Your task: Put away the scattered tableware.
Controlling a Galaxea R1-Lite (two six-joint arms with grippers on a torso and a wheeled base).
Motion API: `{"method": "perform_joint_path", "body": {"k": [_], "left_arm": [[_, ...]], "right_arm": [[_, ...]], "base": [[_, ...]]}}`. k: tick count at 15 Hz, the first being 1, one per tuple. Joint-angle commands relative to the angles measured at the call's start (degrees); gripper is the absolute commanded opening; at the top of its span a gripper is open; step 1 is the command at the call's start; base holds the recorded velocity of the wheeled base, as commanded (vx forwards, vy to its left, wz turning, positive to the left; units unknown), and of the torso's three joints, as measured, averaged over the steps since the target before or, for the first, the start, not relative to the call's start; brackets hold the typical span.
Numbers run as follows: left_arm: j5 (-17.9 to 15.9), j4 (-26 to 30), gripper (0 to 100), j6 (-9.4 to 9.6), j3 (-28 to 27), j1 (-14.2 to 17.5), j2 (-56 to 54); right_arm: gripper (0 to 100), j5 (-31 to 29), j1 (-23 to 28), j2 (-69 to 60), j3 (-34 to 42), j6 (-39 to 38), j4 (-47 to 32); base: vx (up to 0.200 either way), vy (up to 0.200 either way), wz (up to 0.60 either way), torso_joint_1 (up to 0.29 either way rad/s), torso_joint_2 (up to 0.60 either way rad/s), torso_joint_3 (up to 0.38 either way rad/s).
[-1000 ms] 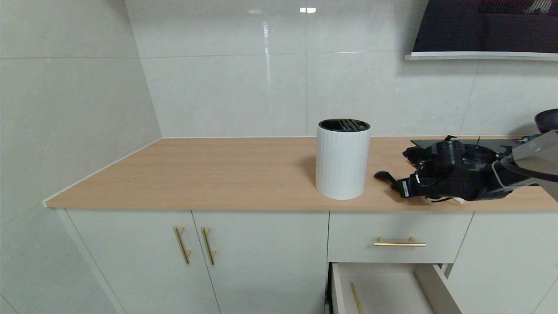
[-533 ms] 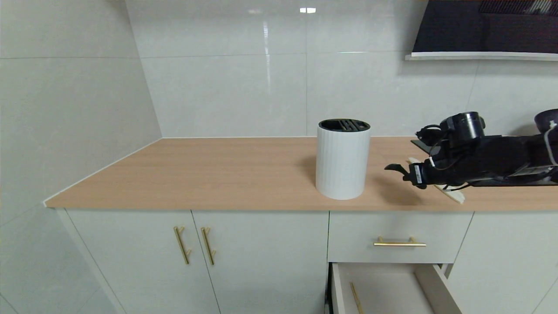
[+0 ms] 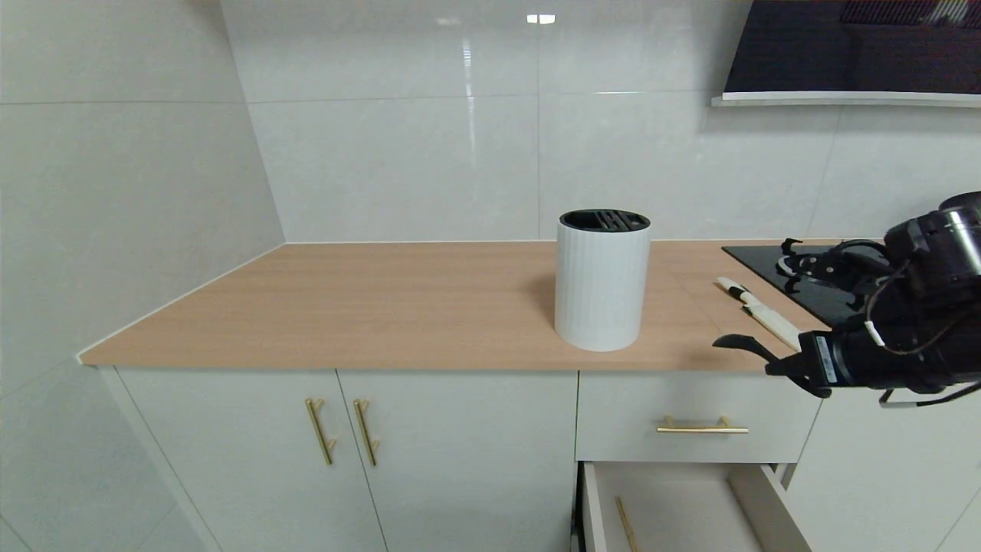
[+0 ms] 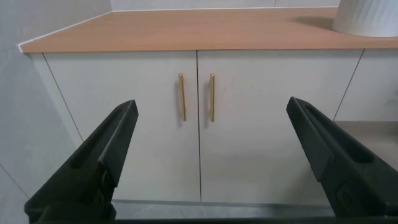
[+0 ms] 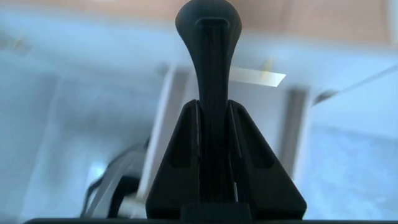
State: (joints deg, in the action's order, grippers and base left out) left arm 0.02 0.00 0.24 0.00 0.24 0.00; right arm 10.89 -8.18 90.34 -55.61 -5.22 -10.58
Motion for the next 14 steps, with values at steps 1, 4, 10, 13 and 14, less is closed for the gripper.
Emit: {"method": "perform_joint_path", "body": {"k": [1, 4, 10, 13, 14], "left_arm": [[0.06, 0.00, 100, 0.02, 0.00, 0.02, 0.00], [0.06, 0.00, 100, 0.02, 0.00, 0.02, 0.00], [-0.02, 0.00, 100, 0.02, 0.00, 0.02, 0.00], [-0.02, 0.00, 100, 0.02, 0.00, 0.02, 0.00], [-0.02, 0.00, 100, 0.02, 0.00, 0.02, 0.00]], "right_arm": [[0, 1.07, -1.84, -7.20, 5.34, -0.14, 0.12], [0, 1.07, -2.10, -6.94, 7.98, -0.23, 0.74], [0, 0.98, -2.02, -6.85, 11.67, 0.03, 3.55], [0, 0.89, -1.93, -6.32, 14.83, 0.03, 9.26], [0, 0.89, -1.93, -5.97, 15.36, 0.12, 10.32]], "base": [[0.000, 0.000, 0.00, 0.000, 0.00, 0.000], [0.000, 0.000, 0.00, 0.000, 0.00, 0.000], [0.000, 0.000, 0.00, 0.000, 0.00, 0.000], [0.000, 0.000, 0.00, 0.000, 0.00, 0.000], [0.000, 0.000, 0.00, -0.095, 0.22, 0.134]]}}
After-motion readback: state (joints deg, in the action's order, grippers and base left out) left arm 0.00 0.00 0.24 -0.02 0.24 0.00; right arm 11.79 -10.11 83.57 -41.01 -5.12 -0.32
